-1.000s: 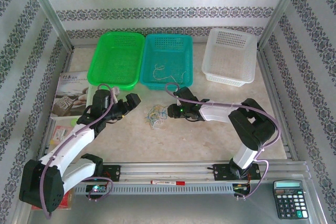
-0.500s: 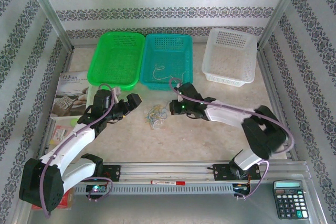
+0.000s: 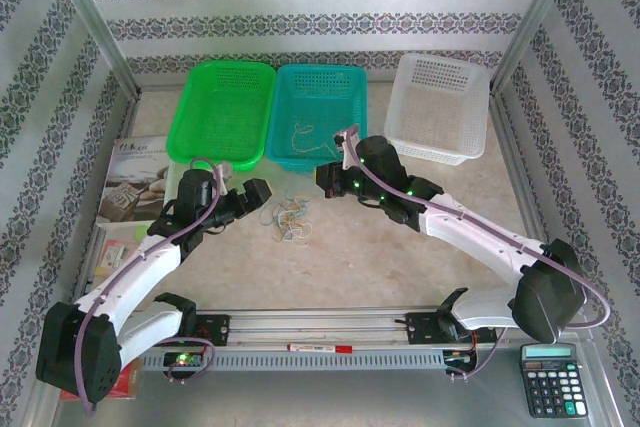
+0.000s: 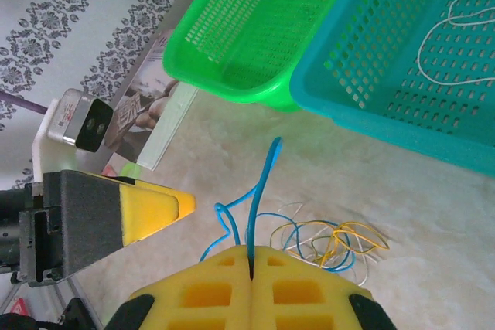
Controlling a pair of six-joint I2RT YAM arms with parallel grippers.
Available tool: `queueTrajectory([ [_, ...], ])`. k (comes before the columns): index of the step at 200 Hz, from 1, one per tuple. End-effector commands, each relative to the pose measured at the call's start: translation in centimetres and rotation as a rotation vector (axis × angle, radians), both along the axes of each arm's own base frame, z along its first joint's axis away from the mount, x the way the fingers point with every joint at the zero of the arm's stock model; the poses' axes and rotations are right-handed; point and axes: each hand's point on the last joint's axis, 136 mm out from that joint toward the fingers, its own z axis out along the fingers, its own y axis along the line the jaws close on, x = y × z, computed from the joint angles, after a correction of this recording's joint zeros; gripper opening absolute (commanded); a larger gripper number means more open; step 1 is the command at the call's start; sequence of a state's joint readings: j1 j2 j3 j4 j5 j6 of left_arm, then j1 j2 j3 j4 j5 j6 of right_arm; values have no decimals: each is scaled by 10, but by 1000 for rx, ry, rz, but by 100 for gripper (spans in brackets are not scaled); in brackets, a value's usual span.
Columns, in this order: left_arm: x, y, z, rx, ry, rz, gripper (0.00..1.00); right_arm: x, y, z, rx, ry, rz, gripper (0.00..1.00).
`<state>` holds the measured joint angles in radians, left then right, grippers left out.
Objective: Untangle the cables
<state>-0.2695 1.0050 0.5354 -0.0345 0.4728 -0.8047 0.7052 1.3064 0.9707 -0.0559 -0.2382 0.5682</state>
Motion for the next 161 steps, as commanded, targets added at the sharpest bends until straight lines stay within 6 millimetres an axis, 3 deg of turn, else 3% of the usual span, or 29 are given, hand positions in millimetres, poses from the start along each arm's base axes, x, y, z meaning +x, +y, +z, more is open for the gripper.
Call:
queueTrajectory([
  [1,2,-14,33,-13,-153,-94,100,-8,4,28,41,-67,38,0],
  [81,-4,-53,69,110,-383,-242,99,-21,20,102,144,-174,104,0],
  [128,11,-62,74,155,-430,-230,97,-32,30,135,195,-215,142,0],
  [161,21,-67,74,155,-453,-231,88,-40,33,161,245,-249,159,0],
])
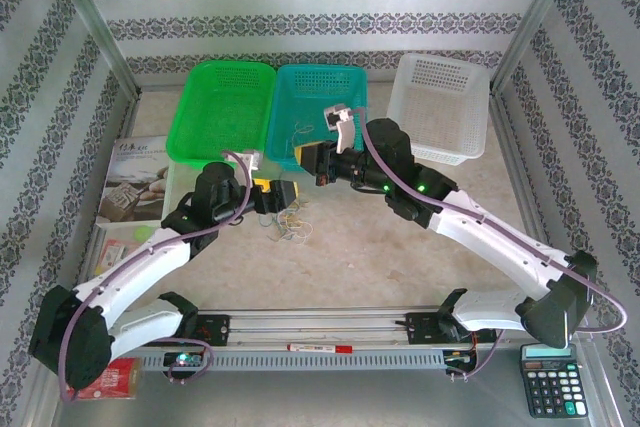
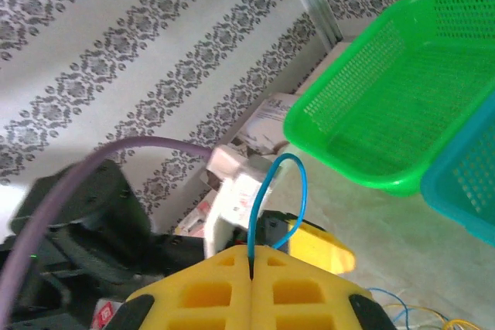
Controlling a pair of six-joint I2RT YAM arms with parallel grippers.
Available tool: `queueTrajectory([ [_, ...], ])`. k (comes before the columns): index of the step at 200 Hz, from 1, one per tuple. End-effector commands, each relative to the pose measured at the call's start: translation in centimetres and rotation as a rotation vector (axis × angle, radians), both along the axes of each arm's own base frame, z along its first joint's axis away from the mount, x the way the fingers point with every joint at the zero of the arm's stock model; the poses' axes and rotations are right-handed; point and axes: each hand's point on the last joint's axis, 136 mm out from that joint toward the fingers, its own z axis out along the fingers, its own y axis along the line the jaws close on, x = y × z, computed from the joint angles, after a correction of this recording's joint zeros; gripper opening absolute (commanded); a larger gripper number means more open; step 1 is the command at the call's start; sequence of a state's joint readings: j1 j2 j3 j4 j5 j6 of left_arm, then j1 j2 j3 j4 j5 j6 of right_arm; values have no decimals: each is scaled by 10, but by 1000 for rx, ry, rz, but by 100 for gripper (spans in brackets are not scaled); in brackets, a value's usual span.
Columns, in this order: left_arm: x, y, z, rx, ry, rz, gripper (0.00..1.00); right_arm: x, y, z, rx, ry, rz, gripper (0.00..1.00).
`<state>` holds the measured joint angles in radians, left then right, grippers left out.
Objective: Untangle the cables
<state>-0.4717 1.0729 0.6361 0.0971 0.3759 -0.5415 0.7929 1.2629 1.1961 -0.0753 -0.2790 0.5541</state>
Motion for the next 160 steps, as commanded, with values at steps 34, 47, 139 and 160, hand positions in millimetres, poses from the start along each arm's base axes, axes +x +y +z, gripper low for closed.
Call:
queueTrajectory([
  [34,16,-14,20,-25,-121,-27,72,-19,2,73,133,-109,47,0],
  [47,16,-15,16,-26,-116,-32,68,-22,3,85,158,-126,56,0],
  [139,5,-11,-19,-18,-46,-27,58,-19,-7,168,283,-289,19,0],
  [160,1,-8,-19,-25,-41,-19,62,-8,-21,179,290,-306,-32,0],
])
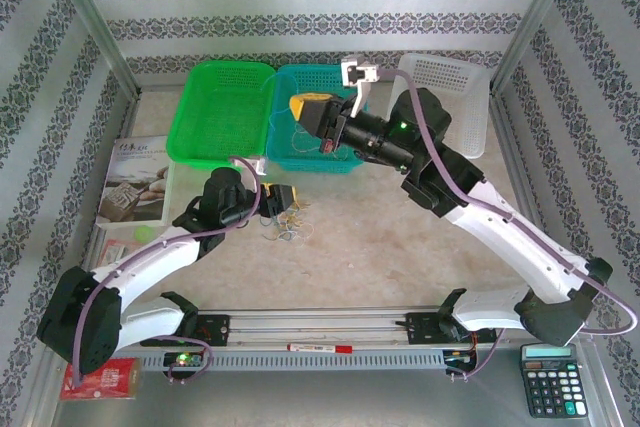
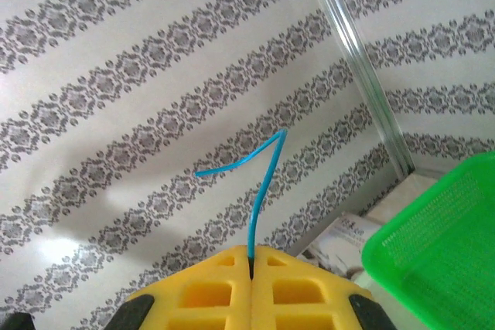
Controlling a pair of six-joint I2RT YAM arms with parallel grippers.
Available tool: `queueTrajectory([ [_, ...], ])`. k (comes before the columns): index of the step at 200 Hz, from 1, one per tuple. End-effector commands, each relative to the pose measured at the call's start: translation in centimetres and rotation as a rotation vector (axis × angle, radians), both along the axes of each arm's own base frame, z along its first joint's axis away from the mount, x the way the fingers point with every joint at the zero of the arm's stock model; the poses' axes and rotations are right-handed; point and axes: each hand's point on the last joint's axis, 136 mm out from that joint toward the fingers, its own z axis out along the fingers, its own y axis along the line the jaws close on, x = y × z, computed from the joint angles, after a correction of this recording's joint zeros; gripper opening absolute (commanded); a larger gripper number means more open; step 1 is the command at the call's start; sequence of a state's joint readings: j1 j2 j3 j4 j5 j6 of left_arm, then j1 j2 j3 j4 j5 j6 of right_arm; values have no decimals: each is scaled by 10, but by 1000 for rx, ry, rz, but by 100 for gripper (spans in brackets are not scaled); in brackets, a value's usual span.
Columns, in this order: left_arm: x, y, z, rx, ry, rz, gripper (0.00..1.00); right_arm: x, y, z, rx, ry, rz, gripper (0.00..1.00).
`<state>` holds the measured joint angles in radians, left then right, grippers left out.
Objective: Untangle the cables
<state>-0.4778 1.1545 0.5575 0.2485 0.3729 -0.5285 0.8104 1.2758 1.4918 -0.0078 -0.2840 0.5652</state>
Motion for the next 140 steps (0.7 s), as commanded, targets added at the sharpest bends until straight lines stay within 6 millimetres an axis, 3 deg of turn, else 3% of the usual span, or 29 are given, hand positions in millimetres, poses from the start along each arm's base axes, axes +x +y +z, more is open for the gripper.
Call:
queueTrajectory([
  [1,-5,-3,13,-41,-41,-10,62,10,-16,28,40,-63,-64,0],
  [31,-10,1,20,-57,-53,6,77,49,-55,24,51,-20,-204,0],
  [80,-13,7,37,-85,-79,29,100,117,-144,4,57,56,-492,0],
  [140,-10,6,51,-103,-78,41,100,184,-240,-39,28,166,-796,0],
])
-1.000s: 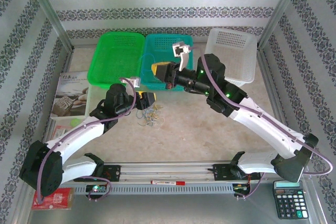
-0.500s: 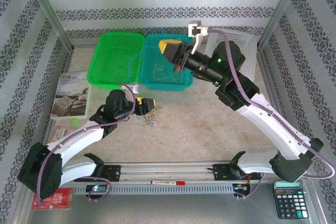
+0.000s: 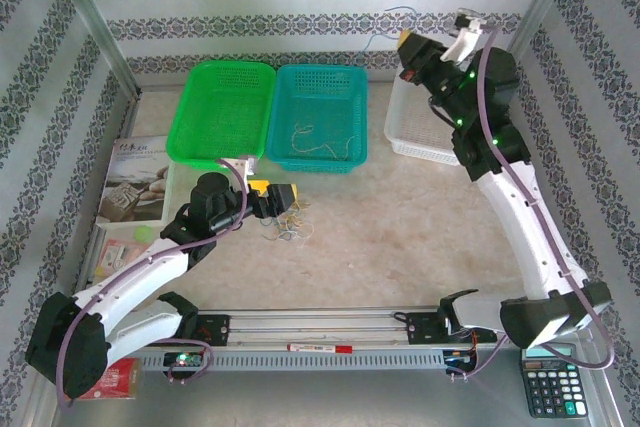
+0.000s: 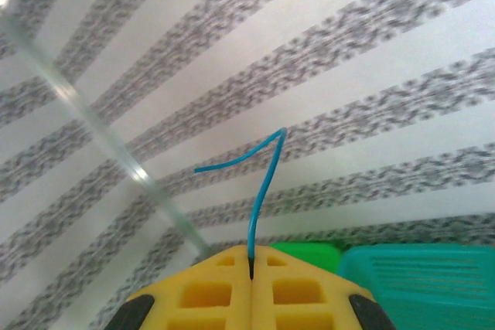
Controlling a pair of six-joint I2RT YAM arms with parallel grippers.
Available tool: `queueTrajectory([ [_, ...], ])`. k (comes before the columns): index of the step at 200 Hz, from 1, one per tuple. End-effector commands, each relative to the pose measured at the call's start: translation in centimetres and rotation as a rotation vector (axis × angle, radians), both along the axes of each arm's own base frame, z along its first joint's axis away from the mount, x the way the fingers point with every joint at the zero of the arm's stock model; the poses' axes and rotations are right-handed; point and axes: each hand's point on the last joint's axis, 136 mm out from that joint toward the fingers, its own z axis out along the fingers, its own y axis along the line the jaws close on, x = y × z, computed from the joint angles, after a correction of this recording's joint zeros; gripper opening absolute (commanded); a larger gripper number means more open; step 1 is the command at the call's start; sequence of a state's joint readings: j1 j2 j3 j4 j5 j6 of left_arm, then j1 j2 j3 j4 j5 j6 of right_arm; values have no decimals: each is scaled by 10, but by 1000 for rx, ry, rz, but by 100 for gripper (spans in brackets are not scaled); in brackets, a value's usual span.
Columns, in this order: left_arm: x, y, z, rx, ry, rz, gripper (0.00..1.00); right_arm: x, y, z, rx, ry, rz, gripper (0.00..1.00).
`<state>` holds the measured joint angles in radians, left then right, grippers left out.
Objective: Untangle the cables
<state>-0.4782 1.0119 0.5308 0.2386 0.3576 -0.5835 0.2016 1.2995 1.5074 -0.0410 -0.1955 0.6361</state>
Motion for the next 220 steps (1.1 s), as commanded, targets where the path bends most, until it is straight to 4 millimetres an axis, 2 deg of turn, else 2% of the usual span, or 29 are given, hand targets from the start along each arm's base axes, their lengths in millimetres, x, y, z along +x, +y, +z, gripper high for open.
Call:
queueTrajectory([
  [1,2,-3,18,-24,-18,8,100,27,-30,-30,10,79,-110,0],
  [64,3,-7,36,-53,-22,-3,100,87,-96,-106,-37,255,-328,0],
  [107,4,-8,46,-55,-24,-9,100,126,-120,-184,-47,478,-389,0],
  [139,7,-11,52,-60,-30,-17,100,145,-127,-240,-12,610,-427,0],
  [170,9,-13,51,-63,-24,-18,100,152,-131,-287,16,744,-458,0],
  [193,10,-12,50,-65,-25,-13,100,153,-122,-317,36,842,-437,0],
  [220,12,-14,50,-73,-22,-10,100,151,-106,-338,35,919,-391,1],
])
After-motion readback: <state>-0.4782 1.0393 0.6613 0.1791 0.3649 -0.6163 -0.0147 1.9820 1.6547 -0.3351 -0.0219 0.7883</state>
